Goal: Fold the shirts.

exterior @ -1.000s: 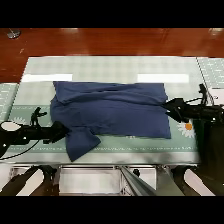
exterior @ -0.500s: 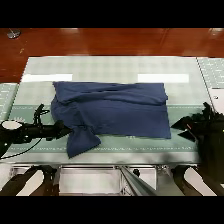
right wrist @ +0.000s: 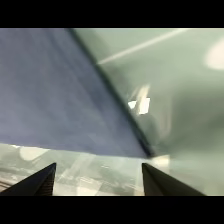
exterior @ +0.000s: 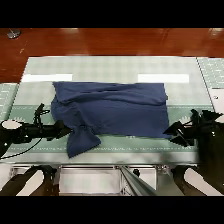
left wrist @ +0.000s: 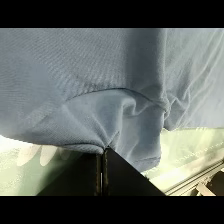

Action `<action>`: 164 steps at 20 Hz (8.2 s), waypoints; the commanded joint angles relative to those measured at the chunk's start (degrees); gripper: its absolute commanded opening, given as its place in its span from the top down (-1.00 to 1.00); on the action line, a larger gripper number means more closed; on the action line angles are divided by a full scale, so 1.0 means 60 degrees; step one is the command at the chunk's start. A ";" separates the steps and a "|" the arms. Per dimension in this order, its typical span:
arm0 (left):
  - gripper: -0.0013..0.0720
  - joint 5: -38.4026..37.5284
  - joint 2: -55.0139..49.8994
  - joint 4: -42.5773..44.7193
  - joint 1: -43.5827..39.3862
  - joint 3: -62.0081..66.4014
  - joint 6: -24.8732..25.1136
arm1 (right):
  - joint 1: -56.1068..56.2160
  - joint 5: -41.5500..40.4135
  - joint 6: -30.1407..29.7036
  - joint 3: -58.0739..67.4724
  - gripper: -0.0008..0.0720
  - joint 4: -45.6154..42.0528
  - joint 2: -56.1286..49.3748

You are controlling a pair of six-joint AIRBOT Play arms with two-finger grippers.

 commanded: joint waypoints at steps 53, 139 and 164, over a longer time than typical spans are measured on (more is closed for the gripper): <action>-0.95 0.1304 -0.2535 0.3253 -0.0747 0.6444 -0.2568 | 0.1537 0.0543 -0.0215 0.9118 -0.72 0.0933 -0.6936; 0.87 0.2186 0.3643 0.4080 -0.2616 0.1643 -0.4572 | 0.5384 0.2568 0.1636 1.2080 -0.74 -0.2488 -0.3555; 0.87 0.3191 0.2222 0.3716 -0.4488 0.1643 -0.5005 | 0.7890 -0.4171 -0.0204 0.6645 0.91 0.4342 -0.4102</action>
